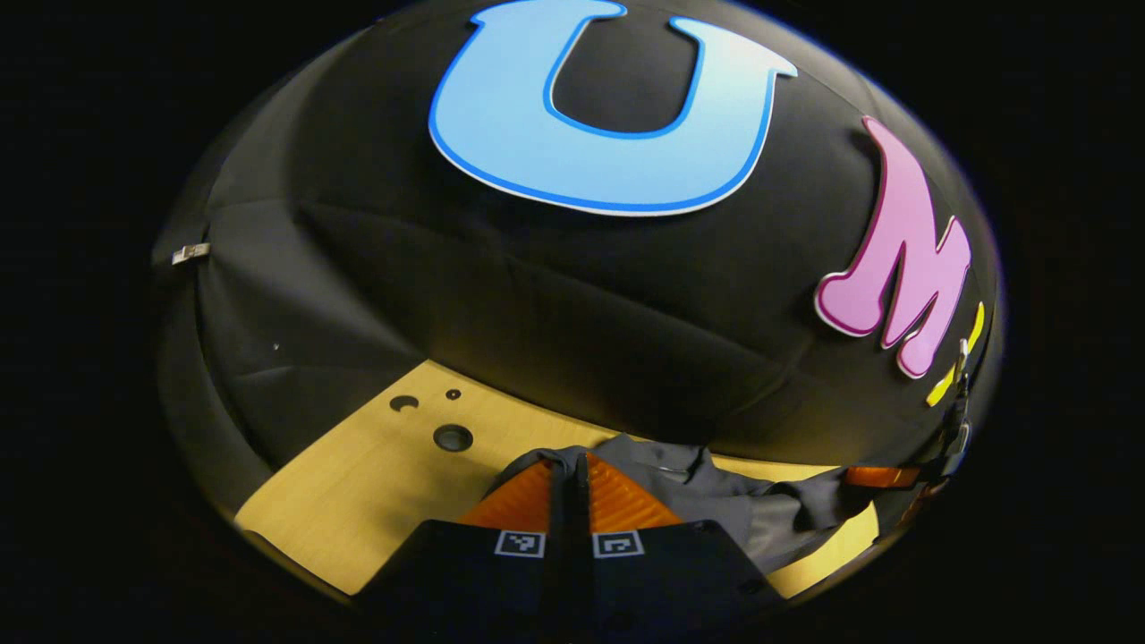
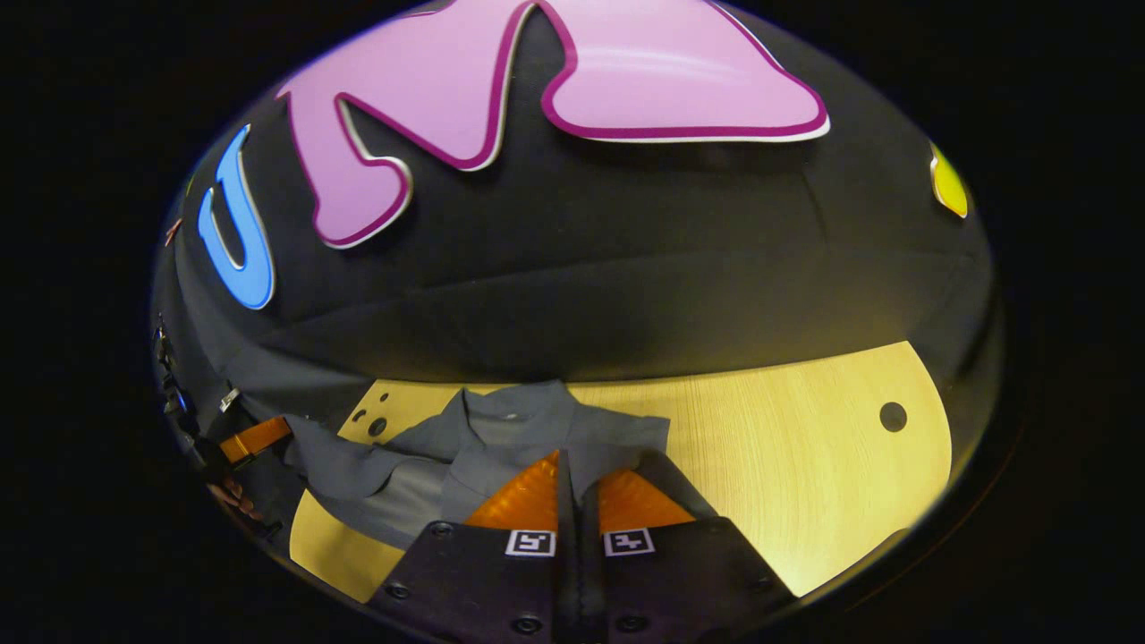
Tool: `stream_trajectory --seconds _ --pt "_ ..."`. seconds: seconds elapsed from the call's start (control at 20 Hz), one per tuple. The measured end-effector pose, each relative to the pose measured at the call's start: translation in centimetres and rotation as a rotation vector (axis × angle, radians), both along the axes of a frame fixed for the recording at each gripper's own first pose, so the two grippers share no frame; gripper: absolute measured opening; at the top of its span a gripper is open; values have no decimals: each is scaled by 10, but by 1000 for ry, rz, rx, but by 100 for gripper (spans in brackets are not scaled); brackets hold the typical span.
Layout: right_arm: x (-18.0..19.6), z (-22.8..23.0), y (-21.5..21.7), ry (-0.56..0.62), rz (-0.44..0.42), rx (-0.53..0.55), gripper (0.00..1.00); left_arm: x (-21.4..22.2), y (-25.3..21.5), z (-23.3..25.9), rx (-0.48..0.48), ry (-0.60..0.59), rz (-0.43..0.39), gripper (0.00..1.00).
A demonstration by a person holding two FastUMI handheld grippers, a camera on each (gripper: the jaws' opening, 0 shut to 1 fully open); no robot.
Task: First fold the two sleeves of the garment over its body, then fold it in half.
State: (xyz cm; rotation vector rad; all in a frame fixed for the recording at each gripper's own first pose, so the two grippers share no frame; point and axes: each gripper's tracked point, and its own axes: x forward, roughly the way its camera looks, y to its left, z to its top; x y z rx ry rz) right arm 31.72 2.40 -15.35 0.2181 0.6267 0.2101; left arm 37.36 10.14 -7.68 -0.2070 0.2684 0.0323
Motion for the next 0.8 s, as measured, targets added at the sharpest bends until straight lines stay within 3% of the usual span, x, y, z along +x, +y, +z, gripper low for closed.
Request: stream_trajectory --seconds 0.2,0.5,0.6,0.7,0.8 --pt "36 -13 8 -70 12 -50 5 47 8 -19 102 -36 20 5" --pt "61 -49 6 -96 26 -126 7 82 -12 -53 296 36 -54 8" --pt "60 -61 2 -65 27 -122 17 82 -14 -64 326 77 -52 13" --pt "53 -69 3 -31 44 -111 46 77 -18 -62 283 74 -35 24" --pt "48 -66 4 -31 54 -112 79 73 -14 -53 254 54 -23 59"
